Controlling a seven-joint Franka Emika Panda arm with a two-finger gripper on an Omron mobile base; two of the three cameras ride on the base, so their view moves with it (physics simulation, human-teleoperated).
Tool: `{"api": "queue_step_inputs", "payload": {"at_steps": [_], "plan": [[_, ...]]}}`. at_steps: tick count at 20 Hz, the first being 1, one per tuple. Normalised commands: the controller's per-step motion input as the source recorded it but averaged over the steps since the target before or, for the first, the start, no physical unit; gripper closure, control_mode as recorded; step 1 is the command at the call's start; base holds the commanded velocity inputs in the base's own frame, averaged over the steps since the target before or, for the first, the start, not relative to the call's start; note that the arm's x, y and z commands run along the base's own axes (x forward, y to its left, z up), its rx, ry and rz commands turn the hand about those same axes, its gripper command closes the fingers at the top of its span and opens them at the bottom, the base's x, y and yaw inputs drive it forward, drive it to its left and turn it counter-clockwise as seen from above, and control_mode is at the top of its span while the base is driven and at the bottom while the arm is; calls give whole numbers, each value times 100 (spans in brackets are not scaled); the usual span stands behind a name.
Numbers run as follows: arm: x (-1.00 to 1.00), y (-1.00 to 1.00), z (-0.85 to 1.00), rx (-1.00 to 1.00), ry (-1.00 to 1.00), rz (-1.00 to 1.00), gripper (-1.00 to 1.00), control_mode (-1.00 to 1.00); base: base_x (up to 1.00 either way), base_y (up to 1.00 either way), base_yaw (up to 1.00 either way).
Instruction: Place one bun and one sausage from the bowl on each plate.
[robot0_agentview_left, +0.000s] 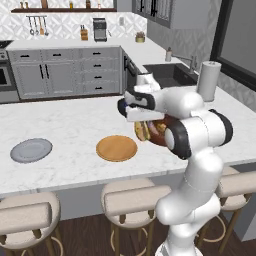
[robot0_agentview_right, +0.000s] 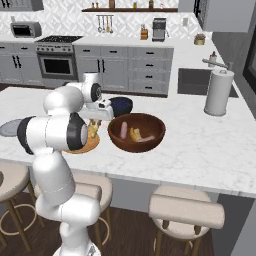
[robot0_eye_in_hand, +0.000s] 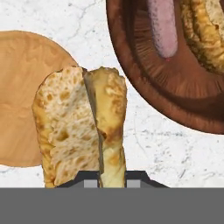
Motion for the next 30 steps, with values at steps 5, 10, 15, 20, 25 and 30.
{"api": "queue_step_inputs", "payload": {"at_steps": [5, 10, 15, 20, 25, 30], "plan": [[51, 100, -42, -3, 15, 0, 100, -100, 0, 0, 0], [45, 100, -25, -19, 1, 0, 100, -100, 0, 0, 0], [13, 75, -82, -8, 3, 0, 100, -100, 0, 0, 0], [6, -4, -39, 1, 0, 0, -100, -100, 0, 0, 0], [-4, -5, 0, 0, 0, -1, -100, -100, 0, 0, 0], [-38, -35, 39, 0, -1, -5, -100, -100, 0, 0, 0]]}}
